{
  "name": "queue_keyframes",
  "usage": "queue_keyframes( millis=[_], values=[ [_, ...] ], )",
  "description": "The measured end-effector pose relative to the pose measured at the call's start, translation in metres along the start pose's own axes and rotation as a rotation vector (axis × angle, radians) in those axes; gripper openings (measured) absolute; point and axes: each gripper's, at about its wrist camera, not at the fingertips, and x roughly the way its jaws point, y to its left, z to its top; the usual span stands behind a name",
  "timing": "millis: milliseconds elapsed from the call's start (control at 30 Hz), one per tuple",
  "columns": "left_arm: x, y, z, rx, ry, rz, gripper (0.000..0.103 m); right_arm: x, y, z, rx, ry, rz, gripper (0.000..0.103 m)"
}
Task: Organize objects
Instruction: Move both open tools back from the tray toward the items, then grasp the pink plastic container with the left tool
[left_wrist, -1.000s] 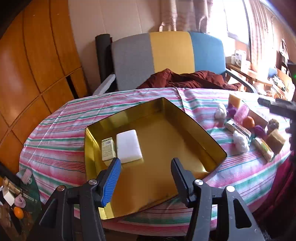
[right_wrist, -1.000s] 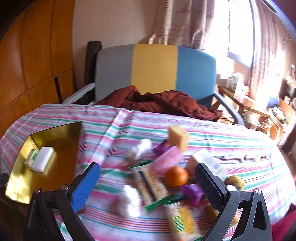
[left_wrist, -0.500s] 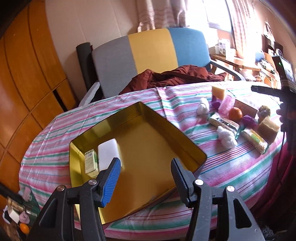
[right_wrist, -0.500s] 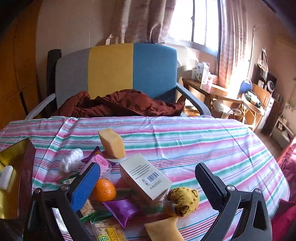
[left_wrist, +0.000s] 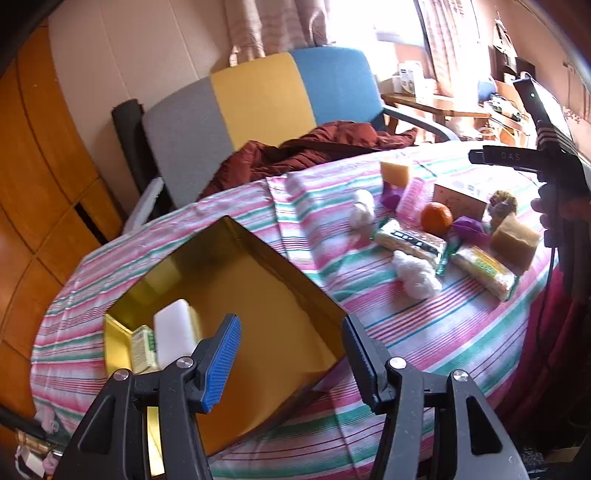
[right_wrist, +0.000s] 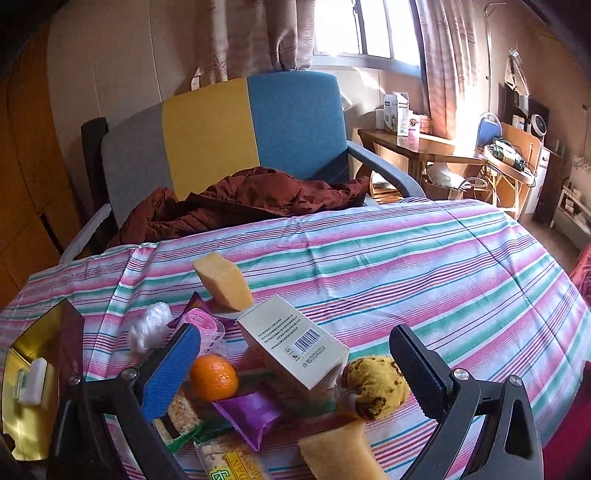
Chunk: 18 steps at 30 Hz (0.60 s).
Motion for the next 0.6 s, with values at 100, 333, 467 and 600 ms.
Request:
queue_keyframes(
  millis=[100,333,467,600],
  values=[
    [0.008,-0.004,0.006,0.001,0.016,-0.05,0.057,0.001,-0.001,0.001,0.003,0.004,0.001,0.103],
    [0.03,-0.014,0.028,-0.03,0.063,-0.177,0.057,0.004,-0.001,0.001,0.009,0.015,0.004,0.103],
    [0.047,-0.017,0.044,-0.074,0.108,-0.249,0.057,0.004,-0.001,0.001,0.01,0.021,0.011,0.103],
    [0.063,-0.029,0.063,-0.057,0.101,-0.27,0.057,0.004,-0.005,0.002,0.027,0.014,-0.006,0.103]
  ],
)
